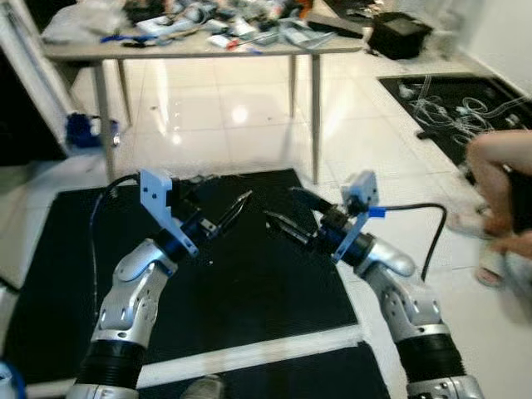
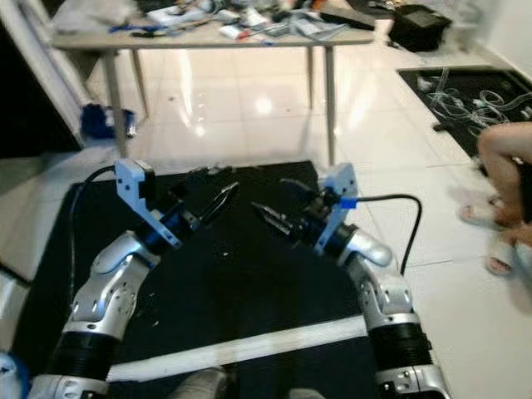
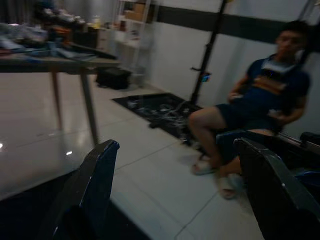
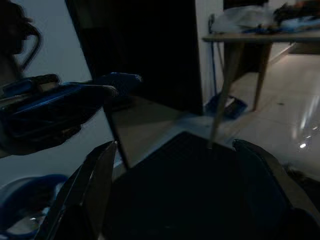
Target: Picking trash to rubbish bin
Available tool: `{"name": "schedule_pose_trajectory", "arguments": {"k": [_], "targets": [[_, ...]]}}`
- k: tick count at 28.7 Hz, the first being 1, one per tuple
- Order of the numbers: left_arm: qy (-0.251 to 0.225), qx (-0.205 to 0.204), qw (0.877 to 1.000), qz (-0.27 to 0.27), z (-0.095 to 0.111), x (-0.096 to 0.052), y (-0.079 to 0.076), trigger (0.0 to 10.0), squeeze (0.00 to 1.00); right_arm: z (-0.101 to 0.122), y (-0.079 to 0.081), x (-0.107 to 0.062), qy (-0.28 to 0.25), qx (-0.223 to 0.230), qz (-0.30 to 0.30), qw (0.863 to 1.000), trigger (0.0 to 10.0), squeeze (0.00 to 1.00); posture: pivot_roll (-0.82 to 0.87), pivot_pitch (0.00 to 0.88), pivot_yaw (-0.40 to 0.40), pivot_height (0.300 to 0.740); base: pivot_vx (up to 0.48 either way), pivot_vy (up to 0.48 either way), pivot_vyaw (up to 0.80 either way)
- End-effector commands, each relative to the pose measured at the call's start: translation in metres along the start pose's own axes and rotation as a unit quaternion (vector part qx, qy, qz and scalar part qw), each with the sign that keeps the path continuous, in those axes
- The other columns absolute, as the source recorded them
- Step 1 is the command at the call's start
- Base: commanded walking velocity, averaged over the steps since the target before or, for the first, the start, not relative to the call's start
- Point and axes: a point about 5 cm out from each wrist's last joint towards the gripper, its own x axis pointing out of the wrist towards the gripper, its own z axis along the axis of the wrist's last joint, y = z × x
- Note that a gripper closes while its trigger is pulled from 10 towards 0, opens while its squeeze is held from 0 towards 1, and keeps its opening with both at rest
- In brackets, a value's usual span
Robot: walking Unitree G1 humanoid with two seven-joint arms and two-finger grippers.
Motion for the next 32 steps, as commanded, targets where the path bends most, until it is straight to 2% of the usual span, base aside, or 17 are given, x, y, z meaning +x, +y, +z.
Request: {"name": "schedule_pose_trajectory", "arguments": {"k": [1,15,20,22,23,24,26,28,29,30,31,32], "targets": [[0.006,0.002,1.000,-0.002,-0.001,0.001,0.000,10.0,0.00,-0.001,0.000,-0.002,0.005,-0.002,-0.001,1.000,10.0,0.00,0.01,0.000,-0.009,0.740,0.000,0.000,0.79],[-0.004,-0.004,1.000,0.011,0.000,0.001,0.002,10.0,0.00,0.000,-0.001,-0.002,-0.002,-0.002,-0.006,1.000,10.0,0.00,0.01,0.000,-0.008,0.740,0.000,0.000,0.78],[-0.005,0.008,1.000,0.029,0.000,0.000,0.006,10.0,0.00,0.001,-0.002,-0.003,-0.006,-0.007,-0.019,1.000,10.0,0.00,0.00,0.000,-0.007,0.740,0.000,0.000,0.00],[-0.018,0.053,0.994,0.092,0.005,-0.003,0.018,10.0,0.00,0.003,-0.010,-0.005,-0.014,-0.007,-0.054,0.998,10.0,0.00,0.00,0.000,-0.006,0.740,0.000,0.000,0.00],[-0.018,0.053,0.994,0.092,0.005,-0.003,0.018,10.0,0.00,0.003,-0.010,-0.005,-0.014,-0.007,-0.054,0.998,10.0,0.00,0.00,0.000,-0.006,0.740,0.000,0.000,0.00],[-0.026,0.070,0.990,0.120,0.008,-0.004,0.023,10.0,0.00,0.004,-0.013,-0.006,-0.020,-0.003,-0.065,0.998,10.0,0.00,0.00,0.000,-0.006,0.740,0.000,0.000,0.00],[-0.037,0.091,0.974,0.202,0.017,-0.011,0.044,10.0,0.00,0.008,-0.026,-0.010,-0.027,-0.015,-0.116,0.993,10.0,0.00,0.00,0.000,-0.008,0.740,0.000,0.000,0.00],[-0.036,0.095,0.970,0.220,0.018,-0.013,0.050,10.0,0.00,0.009,-0.030,-0.012,-0.028,-0.020,-0.131,0.991,10.0,0.00,0.00,0.000,-0.008,0.740,0.000,0.000,0.00],[-0.022,0.101,0.964,0.246,0.016,-0.017,0.057,10.0,0.00,0.011,-0.040,-0.015,-0.031,-0.026,-0.173,0.984,10.0,0.00,0.00,0.000,-0.010,0.740,0.000,0.000,0.00],[-0.022,0.101,0.964,0.246,0.016,-0.017,0.057,10.0,0.00,0.011,-0.040,-0.015,-0.031,-0.026,-0.173,0.984,10.0,0.00,0.00,0.000,-0.010,0.740,0.000,0.000,0.00],[-0.004,0.119,0.960,0.253,0.010,-0.020,0.058,10.0,0.00,0.009,-0.048,-0.018,-0.022,-0.034,-0.207,0.978,10.0,0.00,0.00,0.000,-0.009,0.740,0.000,0.000,0.00],[0.004,0.128,0.959,0.252,0.007,-0.020,0.057,10.0,0.00,0.008,-0.050,-0.019,-0.019,-0.035,-0.215,0.976,10.0,0.00,0.00,0.000,-0.009,0.740,0.000,0.000,0.00]]}}
